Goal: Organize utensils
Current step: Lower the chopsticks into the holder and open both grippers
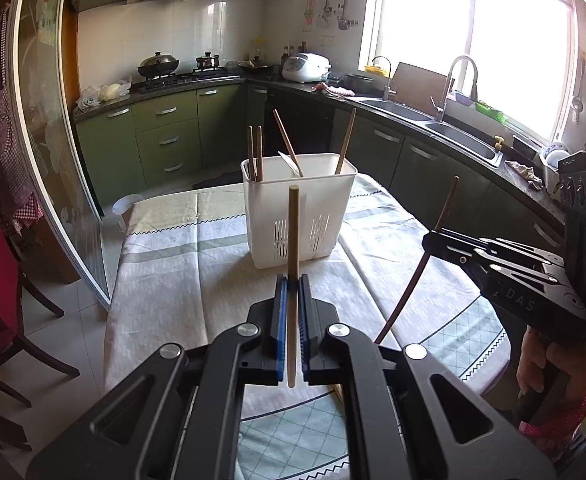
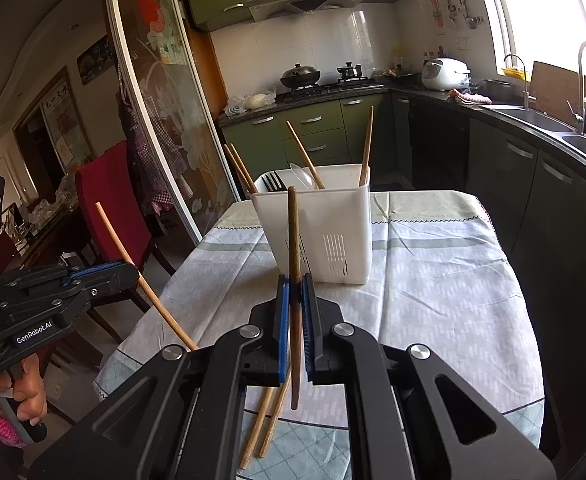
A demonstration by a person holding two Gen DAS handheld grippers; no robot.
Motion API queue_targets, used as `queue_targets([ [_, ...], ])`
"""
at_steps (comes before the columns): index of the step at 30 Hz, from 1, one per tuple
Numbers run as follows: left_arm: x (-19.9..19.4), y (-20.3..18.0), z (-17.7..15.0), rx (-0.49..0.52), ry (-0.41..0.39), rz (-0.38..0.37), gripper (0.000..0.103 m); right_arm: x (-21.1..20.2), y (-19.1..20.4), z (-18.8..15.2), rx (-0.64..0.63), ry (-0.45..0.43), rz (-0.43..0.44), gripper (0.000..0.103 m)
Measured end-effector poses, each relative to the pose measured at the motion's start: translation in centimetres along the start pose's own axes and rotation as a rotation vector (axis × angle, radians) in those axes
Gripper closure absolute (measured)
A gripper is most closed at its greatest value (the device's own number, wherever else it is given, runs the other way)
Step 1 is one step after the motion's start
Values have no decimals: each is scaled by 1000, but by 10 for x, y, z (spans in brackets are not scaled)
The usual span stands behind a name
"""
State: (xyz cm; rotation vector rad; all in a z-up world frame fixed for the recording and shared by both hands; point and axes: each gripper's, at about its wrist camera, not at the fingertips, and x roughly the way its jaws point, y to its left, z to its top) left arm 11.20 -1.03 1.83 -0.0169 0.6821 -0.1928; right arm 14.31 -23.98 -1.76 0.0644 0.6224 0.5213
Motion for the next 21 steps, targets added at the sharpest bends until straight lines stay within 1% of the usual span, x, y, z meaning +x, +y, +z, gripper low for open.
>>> queue_targets([
  [4,-1,0,14,-11,-13,-19,98,-2,6,21,-24,-26,7,96],
  [7,-4,-2,33,-13,-40,-35,98,-5,7,41,-32,-55,20,96],
  [10,-9,-8,58,3,-85,-30,98,-9,8,70,-40,-97,18,96],
  [15,-19,-18,108,17,-178,-23,98,-13,6,122,-41,-177,6,96],
  [21,-23,-22,162,8,-288,-11,98,-9,-5,180,-34,-301,-31,96],
])
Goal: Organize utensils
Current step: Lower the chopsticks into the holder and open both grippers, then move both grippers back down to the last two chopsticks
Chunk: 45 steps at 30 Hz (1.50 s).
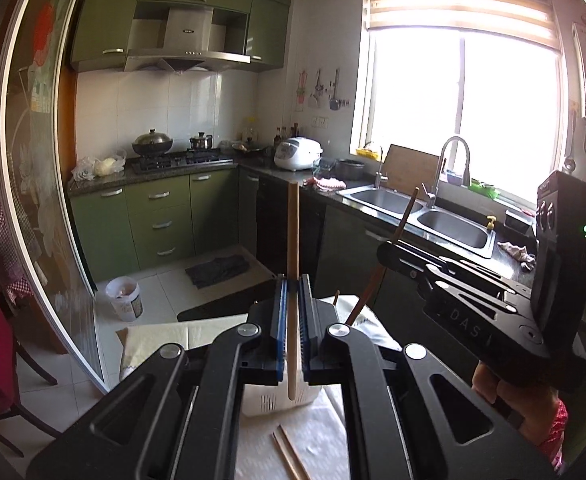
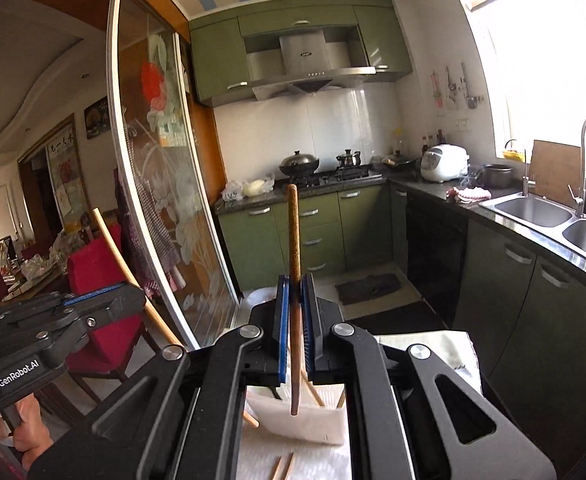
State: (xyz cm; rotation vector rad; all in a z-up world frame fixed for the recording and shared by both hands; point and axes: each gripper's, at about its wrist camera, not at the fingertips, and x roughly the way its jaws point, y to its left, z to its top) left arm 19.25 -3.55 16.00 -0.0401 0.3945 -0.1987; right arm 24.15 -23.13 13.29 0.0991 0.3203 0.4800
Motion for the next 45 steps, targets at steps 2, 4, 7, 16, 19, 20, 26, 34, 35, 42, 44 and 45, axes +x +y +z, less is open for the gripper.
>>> queue_targets([
  [2,10,0,10,-3,-22,12,98,13,-4,9,-8,-18,-16,96],
  [4,21,0,14,-2,-35,36,98,30,-8,11,-8,-3,-29,96],
  [7,46,5,10,-4,-13,72,98,57,-14,5,0,61,-40,96],
  [16,110,19,-21,-21,178,109,97,114,-21,-48,-4,249,-55,96],
  [19,120,22,-34,-28,239,118,97,125,-22,-67,-1,303,-45,95],
  [20,122,23,-38,-31,254,119,97,128,-21,-71,-5,316,-47,95],
  [26,116,27,-47,-34,269,127,82,116,-13,-84,-24,316,-43,86],
  [34,82,17,-74,-48,339,87,64,25,-14,-105,-5,222,-36,81],
  [35,83,17,-86,-61,383,73,64,12,-16,-113,5,222,-33,79],
  [42,113,16,-184,-144,661,39,65,-45,-53,-193,158,320,-1,79],
  [44,125,16,-207,-158,714,55,69,-55,-64,-210,203,343,4,79],
  [45,130,15,-216,-162,737,66,73,-58,-68,-215,212,352,2,79],
])
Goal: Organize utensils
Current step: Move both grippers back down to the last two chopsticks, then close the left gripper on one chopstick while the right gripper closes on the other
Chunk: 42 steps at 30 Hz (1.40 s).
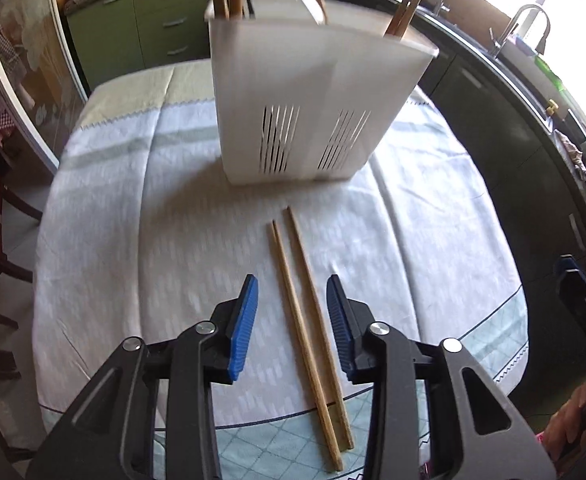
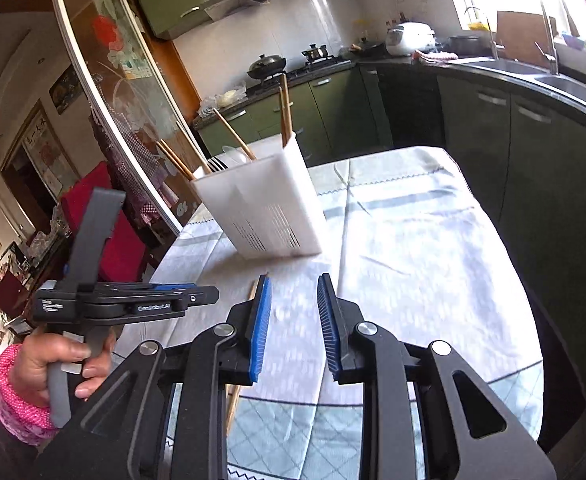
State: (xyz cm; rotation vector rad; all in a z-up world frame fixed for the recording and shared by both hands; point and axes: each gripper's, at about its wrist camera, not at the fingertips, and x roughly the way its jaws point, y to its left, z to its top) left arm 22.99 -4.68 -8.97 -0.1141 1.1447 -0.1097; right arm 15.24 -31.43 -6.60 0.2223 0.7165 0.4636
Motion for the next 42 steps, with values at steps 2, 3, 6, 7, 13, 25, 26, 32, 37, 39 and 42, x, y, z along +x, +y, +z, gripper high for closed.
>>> queue_targets([
  [2,15,1,-5,-25,30,9,78,-2,-10,-6,18,9,3,78],
  [3,20,3,-7,-30,36,13,80,-3,-14,-9,29,11,6,78],
  [6,29,4,-10,-46,56,17,80,-6,-25,-13,52,14,13,78],
  [7,33,4,-11,-47,68,18,80,-7,-29,-15,58,15,16,78],
  [13,47,-5,-19,-34,112,44,80,-8,-37,-12,81,20,29,78],
  [25,53,-9,-22,-5,112,91,95,2,-33,-11,85,52,32,73],
  [26,52,-7,-23,-2,114,89,96,6,-32,-11,82,64,29,73],
  [32,39,19,-28,1,95,99,97,56,-6,-14,8,219,34,73],
  [37,26,44,-26,-28,72,104,97,121,37,-21,-121,363,0,73],
  [39,23,54,-26,-43,72,103,97,145,50,-23,-156,410,-20,73],
  [42,22,64,-27,-60,74,94,97,173,61,-25,-184,451,-60,73],
])
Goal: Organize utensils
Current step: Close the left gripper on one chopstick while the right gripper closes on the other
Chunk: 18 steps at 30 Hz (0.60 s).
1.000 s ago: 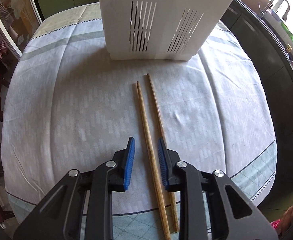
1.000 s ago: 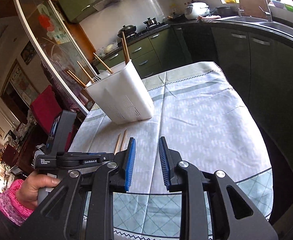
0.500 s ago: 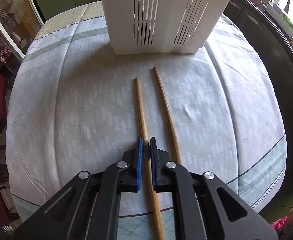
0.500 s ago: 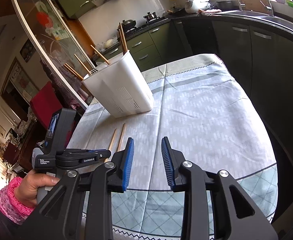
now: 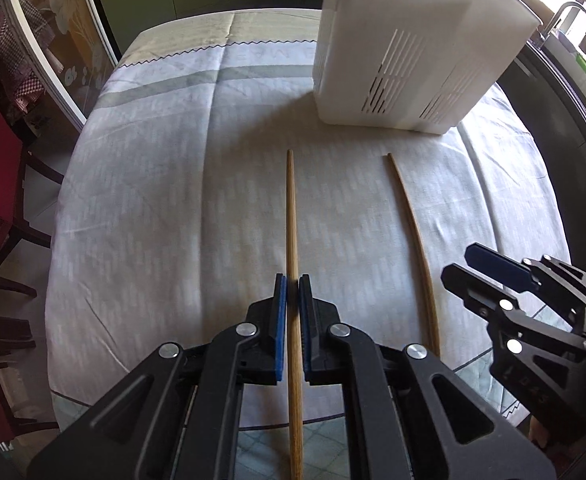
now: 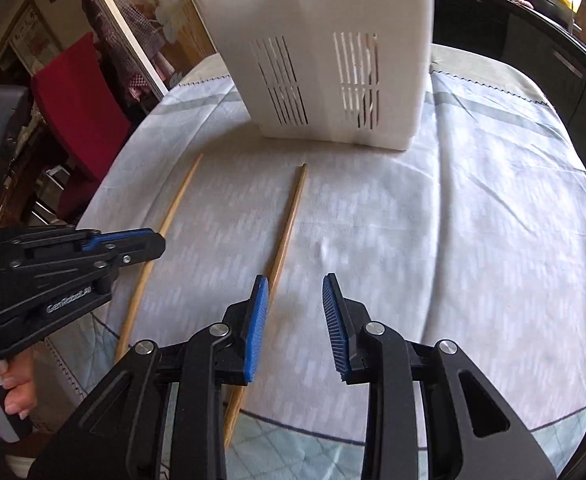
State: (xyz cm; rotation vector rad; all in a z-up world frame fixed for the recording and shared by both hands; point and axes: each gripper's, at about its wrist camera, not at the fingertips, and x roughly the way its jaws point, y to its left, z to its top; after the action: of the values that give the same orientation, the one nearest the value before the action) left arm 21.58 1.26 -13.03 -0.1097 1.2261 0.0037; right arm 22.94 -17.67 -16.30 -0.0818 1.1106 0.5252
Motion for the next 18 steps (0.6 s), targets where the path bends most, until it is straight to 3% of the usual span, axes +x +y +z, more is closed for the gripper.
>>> queue_targets([
  [8,3,15,1,-18,2,-13,97,18,17,14,-9,23,-56,73],
  [18,10,23,-1,-38,18,-29,97,23,42,6,-93,5,-175,86],
])
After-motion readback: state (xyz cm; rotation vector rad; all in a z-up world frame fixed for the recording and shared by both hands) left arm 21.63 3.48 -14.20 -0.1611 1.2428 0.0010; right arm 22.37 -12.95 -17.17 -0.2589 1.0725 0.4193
